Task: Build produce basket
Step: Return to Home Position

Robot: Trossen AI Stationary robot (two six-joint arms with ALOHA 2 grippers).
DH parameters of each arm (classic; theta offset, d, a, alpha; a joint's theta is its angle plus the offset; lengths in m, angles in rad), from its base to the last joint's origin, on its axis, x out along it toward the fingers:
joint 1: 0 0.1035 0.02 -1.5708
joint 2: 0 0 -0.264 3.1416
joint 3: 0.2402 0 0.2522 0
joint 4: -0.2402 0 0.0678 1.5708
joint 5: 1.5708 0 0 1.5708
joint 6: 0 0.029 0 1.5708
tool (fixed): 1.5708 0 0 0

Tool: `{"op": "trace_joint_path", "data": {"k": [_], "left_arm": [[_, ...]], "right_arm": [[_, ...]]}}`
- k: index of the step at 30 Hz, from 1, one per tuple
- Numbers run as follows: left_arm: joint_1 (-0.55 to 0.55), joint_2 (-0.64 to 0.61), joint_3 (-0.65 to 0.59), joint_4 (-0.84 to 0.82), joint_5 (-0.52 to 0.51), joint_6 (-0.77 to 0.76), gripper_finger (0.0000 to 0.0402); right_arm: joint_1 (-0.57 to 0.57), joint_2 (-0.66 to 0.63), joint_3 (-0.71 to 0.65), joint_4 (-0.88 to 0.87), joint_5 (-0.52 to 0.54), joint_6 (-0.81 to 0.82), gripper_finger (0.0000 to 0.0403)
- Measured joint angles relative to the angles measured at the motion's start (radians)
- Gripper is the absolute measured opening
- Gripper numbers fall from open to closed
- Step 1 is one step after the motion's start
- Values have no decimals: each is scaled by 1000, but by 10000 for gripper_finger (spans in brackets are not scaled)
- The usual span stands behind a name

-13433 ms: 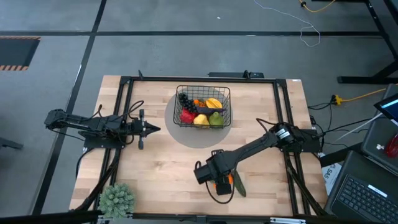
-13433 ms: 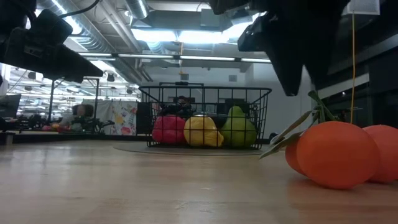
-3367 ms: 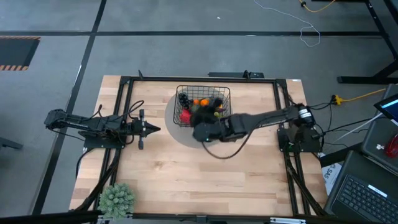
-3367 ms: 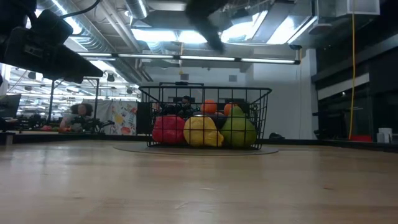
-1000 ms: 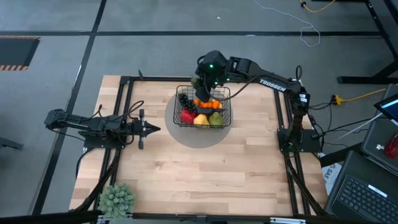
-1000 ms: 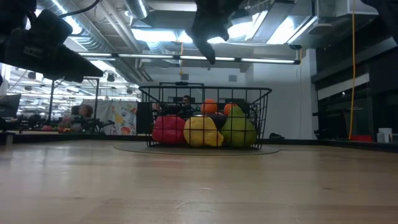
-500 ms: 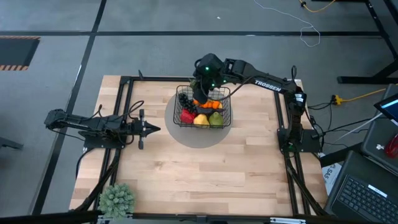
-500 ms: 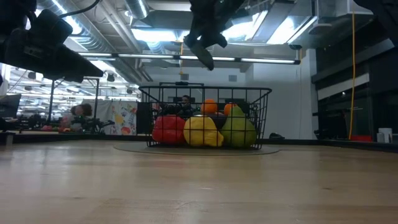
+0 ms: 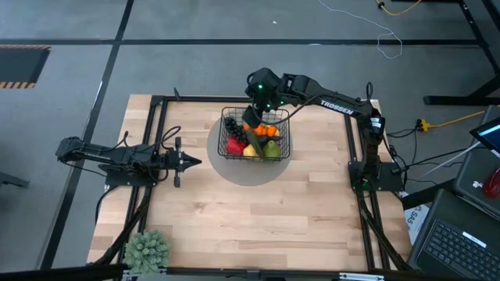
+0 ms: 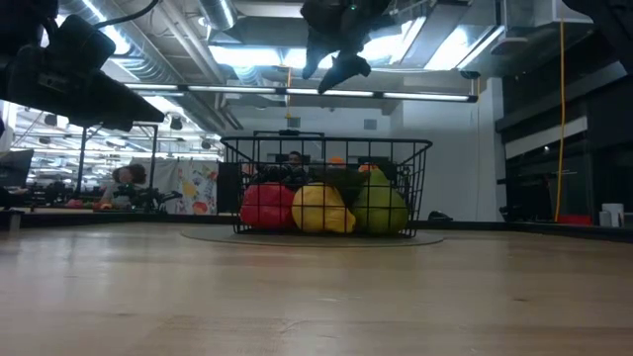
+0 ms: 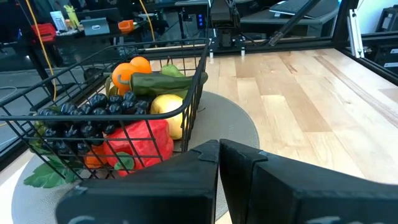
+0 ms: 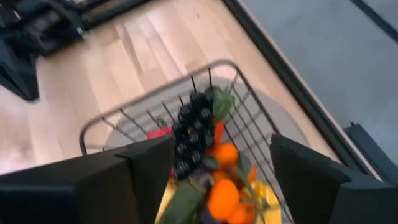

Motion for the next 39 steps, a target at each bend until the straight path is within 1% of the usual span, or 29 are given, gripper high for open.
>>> {"op": "trace_joint_path", "data": {"k": [3,10,13,17,19,23,25,27,29,31,35,39], "left_arm": [[0,0,0,0,0,0,4],[0,0,0,0,0,0,4],[0,0,0,0,0,0,4],[0,0,0,0,0,0,4],[0,0,0,0,0,0,4],[0,0,0,0,0,-2,4],[0,0,0,0,0,-57,4],[0,0,0,0,1,-122,4],[0,0,0,0,10,-129,4],[0,0,0,0,12,-131,4],[0,-3,-1,-3,60,-128,4],[0,-3,-1,-3,61,-108,4]], "right_arm": [[0,-2,0,-56,0,5,256],[16,-2,0,-248,-40,160,257],[37,-4,0,-338,-52,151,257],[81,-8,0,-487,-115,133,257],[116,-8,0,-539,-128,127,257],[191,-8,0,-557,-117,25,257],[216,-8,0,-575,-114,-29,257],[239,-8,0,-616,-116,-11,257],[265,-9,0,-617,-98,22,257],[296,-27,0,-614,-80,9,257],[350,-106,0,-609,-69,6,257],[401,-228,0,-580,18,59,257]]}}
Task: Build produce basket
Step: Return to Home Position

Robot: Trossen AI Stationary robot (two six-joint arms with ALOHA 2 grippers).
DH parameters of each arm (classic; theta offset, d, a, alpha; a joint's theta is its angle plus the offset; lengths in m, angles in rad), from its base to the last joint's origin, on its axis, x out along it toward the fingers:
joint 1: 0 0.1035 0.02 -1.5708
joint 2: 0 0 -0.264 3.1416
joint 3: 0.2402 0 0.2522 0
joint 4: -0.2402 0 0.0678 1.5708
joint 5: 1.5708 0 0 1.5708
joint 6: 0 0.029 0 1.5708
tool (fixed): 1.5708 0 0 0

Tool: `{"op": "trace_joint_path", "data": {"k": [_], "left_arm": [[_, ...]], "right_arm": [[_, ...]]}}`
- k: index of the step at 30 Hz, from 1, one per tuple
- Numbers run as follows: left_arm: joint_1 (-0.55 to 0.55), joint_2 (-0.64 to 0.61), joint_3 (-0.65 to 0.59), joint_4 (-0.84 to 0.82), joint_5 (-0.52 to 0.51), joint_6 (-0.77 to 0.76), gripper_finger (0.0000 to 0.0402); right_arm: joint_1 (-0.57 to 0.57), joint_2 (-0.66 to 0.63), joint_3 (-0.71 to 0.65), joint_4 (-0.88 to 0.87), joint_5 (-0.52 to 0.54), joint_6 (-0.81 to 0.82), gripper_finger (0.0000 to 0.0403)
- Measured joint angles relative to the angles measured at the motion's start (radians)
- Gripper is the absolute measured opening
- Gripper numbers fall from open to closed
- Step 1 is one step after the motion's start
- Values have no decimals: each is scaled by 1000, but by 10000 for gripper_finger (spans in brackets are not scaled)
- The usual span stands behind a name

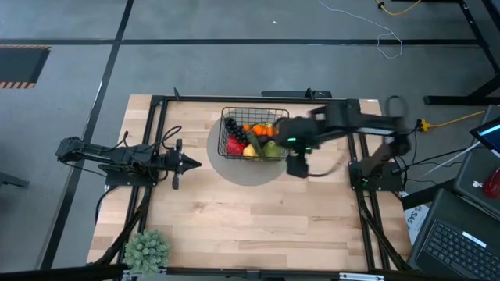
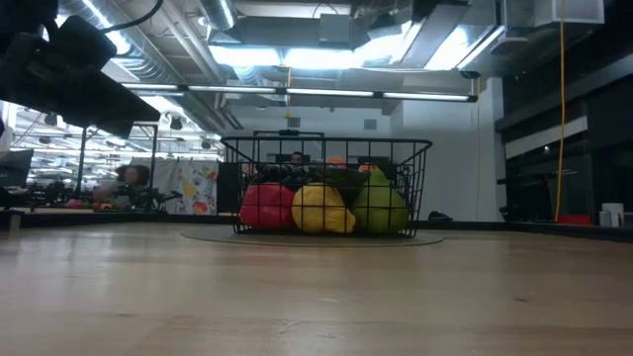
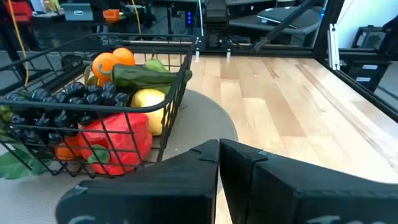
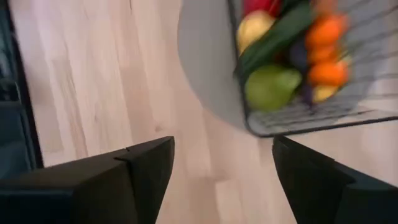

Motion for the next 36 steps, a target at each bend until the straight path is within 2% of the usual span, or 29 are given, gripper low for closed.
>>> {"op": "trace_joint_path", "data": {"k": [4,7,12,16,20,29,36], "left_arm": [[0,0,0,0,-1,0,4],[0,2,0,-2,-3,52,4],[0,2,0,-2,-4,109,4],[0,2,0,-3,-4,108,4],[0,2,0,-3,-4,108,4],[0,2,0,-4,-4,107,4],[0,2,0,-4,-4,108,4]], "right_arm": [[82,-136,-23,98,100,44,257],[147,-234,-118,209,106,44,257],[231,-438,-424,439,106,44,257],[259,-596,-689,649,105,75,257],[282,-724,-897,842,78,68,257],[298,-911,-1277,1116,80,61,257],[298,-998,-1538,1369,81,-13,257]]}}
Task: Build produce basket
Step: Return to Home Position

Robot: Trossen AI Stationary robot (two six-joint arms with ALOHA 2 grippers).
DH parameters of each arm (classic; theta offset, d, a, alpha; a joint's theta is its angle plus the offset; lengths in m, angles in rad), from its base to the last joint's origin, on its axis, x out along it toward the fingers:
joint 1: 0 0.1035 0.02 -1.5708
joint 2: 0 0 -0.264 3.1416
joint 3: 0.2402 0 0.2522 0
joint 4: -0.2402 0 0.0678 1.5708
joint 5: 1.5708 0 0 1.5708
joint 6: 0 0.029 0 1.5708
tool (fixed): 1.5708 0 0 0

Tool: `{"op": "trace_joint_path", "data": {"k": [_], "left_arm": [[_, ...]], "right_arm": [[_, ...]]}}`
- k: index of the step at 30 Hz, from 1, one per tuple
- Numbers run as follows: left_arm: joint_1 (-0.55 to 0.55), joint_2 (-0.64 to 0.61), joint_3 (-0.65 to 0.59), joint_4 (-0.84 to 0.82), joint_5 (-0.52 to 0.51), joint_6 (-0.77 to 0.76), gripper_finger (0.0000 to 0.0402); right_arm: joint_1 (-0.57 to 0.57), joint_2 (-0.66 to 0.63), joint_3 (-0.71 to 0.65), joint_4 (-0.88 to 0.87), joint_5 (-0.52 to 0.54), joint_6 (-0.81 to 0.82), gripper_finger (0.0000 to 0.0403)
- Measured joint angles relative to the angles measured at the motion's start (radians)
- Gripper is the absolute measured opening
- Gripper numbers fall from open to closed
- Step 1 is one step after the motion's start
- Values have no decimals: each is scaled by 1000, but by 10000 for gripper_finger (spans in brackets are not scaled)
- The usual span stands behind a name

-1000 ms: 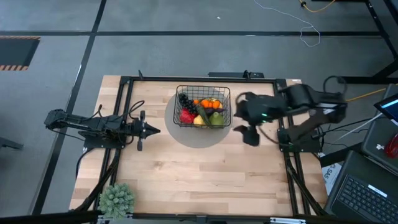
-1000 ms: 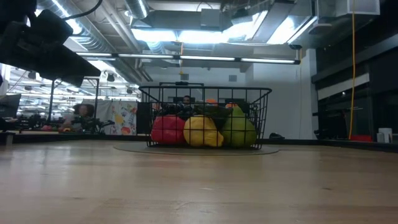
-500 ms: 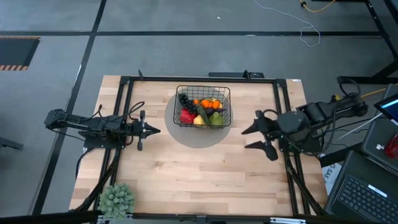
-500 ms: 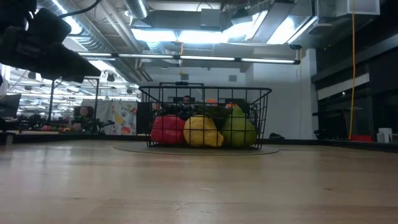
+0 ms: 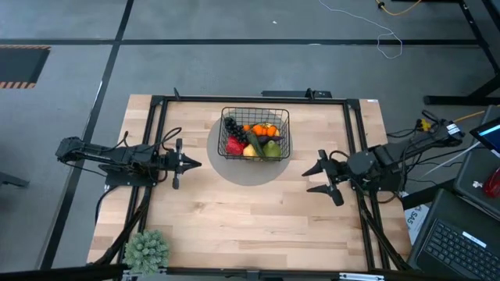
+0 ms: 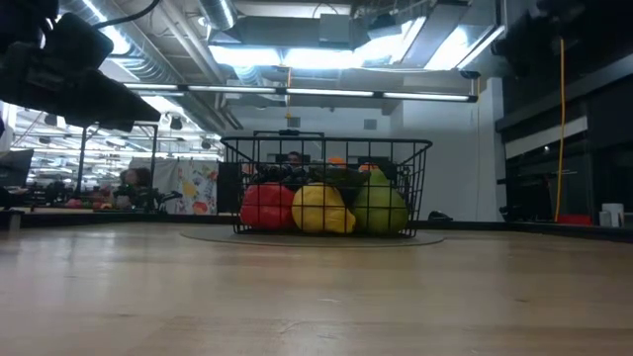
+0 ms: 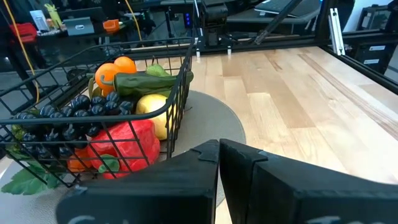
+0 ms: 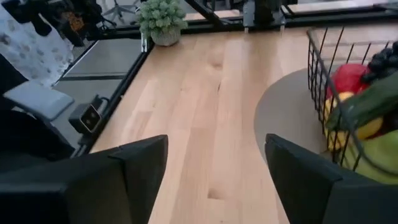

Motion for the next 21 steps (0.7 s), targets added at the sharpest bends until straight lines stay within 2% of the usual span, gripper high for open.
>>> {"op": "trace_joint_path", "data": {"k": [10,15,21], "left_arm": [[0,0,0,0,0,0,4],[0,0,0,0,0,0,4],[0,0,0,0,0,0,4]], "right_arm": [[0,-136,-213,131,16,-3,257],[-4,-250,-331,209,-112,-74,257],[-33,-381,-441,238,-116,-49,257]]}}
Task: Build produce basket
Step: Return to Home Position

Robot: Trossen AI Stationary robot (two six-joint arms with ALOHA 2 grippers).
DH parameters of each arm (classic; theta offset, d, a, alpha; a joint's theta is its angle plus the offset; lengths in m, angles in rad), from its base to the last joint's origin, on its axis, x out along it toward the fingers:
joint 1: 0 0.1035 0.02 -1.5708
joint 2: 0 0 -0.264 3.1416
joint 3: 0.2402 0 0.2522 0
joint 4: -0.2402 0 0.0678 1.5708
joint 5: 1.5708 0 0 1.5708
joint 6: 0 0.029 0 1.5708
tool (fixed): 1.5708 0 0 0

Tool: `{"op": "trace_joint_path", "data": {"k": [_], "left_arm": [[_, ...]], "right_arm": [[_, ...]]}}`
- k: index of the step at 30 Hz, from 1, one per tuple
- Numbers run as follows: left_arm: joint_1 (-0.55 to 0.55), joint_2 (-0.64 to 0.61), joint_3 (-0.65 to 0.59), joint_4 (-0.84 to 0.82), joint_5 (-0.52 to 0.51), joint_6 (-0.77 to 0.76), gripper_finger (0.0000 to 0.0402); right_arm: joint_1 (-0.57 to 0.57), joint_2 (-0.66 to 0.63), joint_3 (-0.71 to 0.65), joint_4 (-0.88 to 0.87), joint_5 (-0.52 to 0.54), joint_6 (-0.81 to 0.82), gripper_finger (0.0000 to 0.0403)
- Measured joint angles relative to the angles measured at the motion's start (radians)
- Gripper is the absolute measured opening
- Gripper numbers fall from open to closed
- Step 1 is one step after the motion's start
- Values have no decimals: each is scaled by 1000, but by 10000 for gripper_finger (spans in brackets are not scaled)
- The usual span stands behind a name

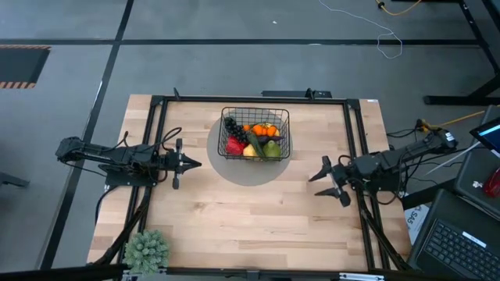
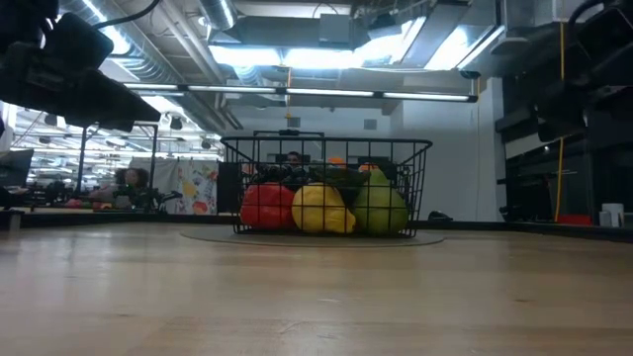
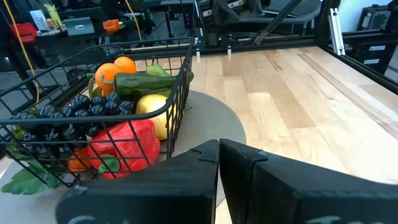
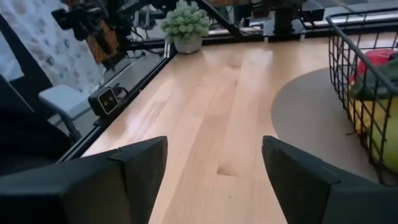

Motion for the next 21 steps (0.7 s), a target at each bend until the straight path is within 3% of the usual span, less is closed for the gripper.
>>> {"op": "trace_joint_path", "data": {"k": [6,21], "left_arm": [[0,0,0,0,0,0,4],[0,0,0,0,0,0,4]], "right_arm": [[-32,-114,-53,-24,-74,2,257],[-95,-290,-53,-40,-81,-167,257]]}}
